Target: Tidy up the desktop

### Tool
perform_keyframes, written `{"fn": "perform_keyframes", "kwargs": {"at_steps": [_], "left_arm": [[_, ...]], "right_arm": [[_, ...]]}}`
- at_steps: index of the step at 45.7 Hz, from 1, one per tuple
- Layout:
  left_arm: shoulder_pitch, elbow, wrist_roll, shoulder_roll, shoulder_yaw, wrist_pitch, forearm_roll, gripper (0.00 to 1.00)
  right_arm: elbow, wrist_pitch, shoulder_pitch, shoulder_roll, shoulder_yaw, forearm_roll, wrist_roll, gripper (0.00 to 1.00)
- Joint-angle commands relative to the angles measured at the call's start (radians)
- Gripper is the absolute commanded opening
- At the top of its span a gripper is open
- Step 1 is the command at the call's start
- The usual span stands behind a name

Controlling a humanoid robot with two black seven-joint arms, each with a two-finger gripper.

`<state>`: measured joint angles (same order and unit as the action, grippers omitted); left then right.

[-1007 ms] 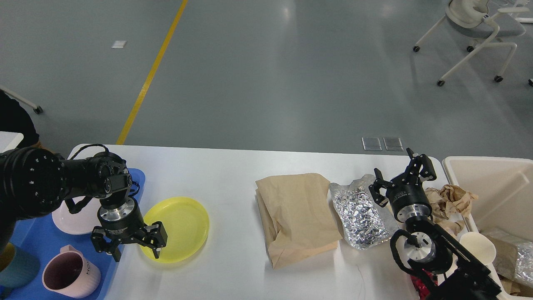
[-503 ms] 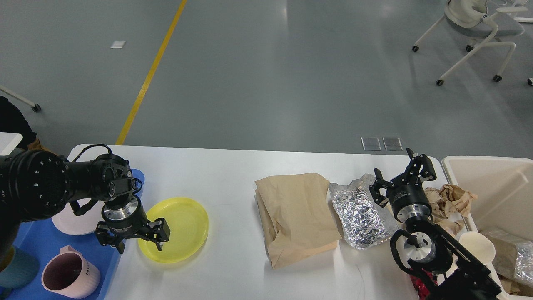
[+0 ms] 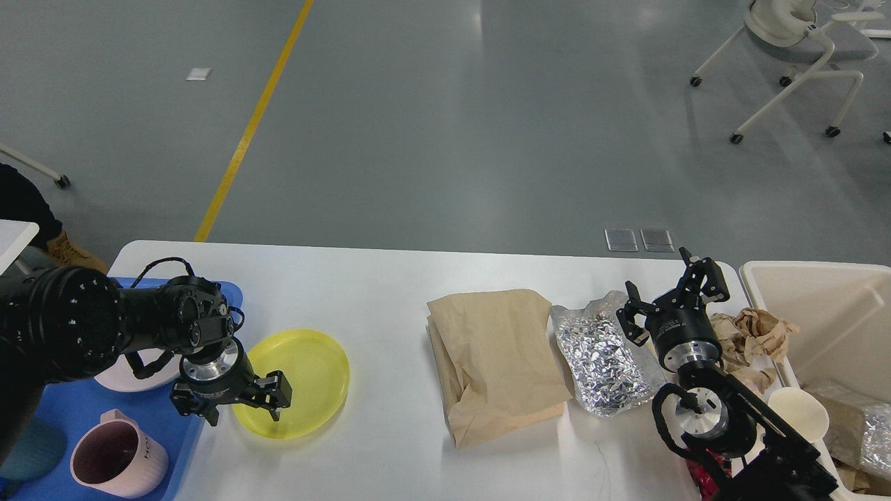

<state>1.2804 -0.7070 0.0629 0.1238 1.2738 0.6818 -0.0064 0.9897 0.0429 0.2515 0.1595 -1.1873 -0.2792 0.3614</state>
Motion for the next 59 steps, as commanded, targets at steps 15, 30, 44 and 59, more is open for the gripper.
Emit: {"fn": "perform_keyframes", "kwargs": {"at_steps": [15,30,44,59], "left_arm": [[-0.029,0.0,0.0,-0.009,-0.036,-0.05,-0.001,0.89],[-0.039,-0.002,0.0,-0.009,-0.036,-0.047,-0.001,0.71],[-0.042,-0.006,0.073,-0.009,-0.071,-0.038,-0.007,0.43],[-0.041,-0.011,0.166,-0.006,-0.083,0.081,-0.007,0.0]], "right_arm": [[0.0,0.0,0.0,0.0,0.0,0.0,0.001,1.0],[0.001,0.0,0.0,0.0,0.0,0.0,0.001,1.0],[0.0,0.0,0.0,0.0,0.0,0.0,0.001,1.0],[0.0,0.0,0.0,0.0,0.0,0.0,-0.001,1.0]]}}
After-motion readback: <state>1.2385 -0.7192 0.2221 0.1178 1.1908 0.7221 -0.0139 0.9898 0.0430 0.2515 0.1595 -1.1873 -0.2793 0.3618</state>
